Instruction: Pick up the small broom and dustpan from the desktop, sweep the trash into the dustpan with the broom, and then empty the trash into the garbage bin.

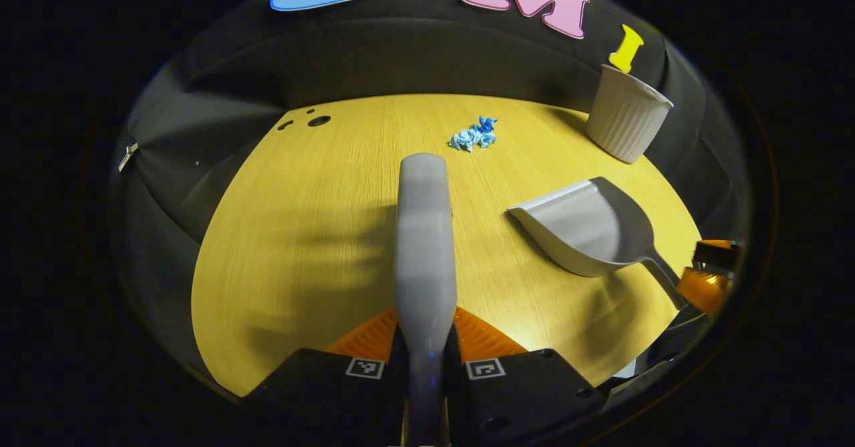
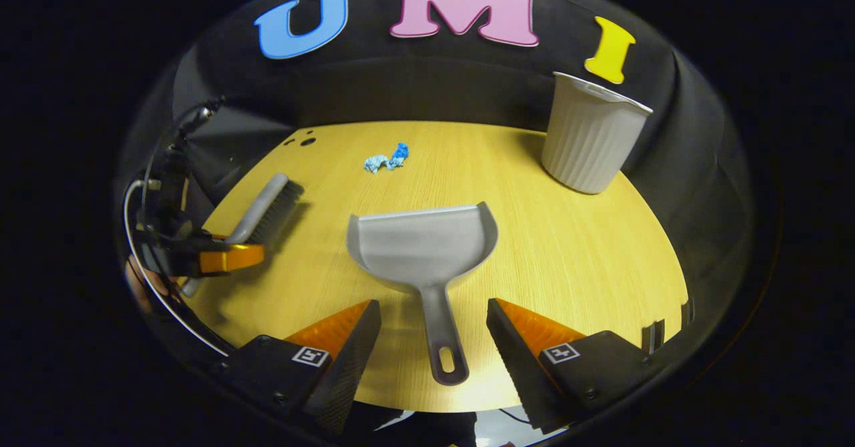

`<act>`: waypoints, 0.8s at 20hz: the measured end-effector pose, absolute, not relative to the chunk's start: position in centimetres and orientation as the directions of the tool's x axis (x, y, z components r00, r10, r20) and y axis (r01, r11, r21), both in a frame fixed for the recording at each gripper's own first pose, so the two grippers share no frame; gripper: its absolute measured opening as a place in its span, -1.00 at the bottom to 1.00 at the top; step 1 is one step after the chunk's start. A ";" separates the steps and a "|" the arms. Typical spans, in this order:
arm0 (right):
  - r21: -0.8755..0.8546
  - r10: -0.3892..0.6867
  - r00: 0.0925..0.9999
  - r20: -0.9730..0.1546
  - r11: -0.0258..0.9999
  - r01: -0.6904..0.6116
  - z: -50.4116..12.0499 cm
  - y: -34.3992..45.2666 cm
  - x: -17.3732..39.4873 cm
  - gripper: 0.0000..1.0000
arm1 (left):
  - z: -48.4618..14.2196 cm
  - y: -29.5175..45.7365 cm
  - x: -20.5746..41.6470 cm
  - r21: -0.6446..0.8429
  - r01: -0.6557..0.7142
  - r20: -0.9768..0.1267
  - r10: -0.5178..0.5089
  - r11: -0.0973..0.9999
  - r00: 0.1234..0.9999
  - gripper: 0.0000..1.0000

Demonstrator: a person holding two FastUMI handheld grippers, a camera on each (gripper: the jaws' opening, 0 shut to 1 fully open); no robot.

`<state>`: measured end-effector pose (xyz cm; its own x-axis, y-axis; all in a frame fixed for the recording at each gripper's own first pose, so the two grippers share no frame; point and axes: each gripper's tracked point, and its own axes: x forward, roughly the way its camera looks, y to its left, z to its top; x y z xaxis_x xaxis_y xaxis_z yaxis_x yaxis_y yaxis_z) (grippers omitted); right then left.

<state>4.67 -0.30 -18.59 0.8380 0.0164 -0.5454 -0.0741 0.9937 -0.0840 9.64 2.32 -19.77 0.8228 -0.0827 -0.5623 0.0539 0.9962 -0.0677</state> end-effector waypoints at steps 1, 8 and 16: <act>-0.096 0.015 0.816 -0.579 0.992 -0.086 -19.8 -0.4 5.0 0.99 | -19.3 2.5 9.0 -0.081 0.051 -0.557 -0.087 0.995 0.826 -0.40; -0.165 -0.035 0.718 -0.696 0.980 -0.113 -24.4 -1.6 8.2 0.97 | -18.6 5.6 5.1 -0.133 -0.017 -0.560 -0.061 0.991 0.826 -0.47; -0.069 0.027 0.668 -0.744 0.991 -0.118 -26.1 -0.4 10.8 0.93 | -20.2 8.6 2.9 -0.148 -0.088 -0.589 -0.016 0.985 0.808 -0.34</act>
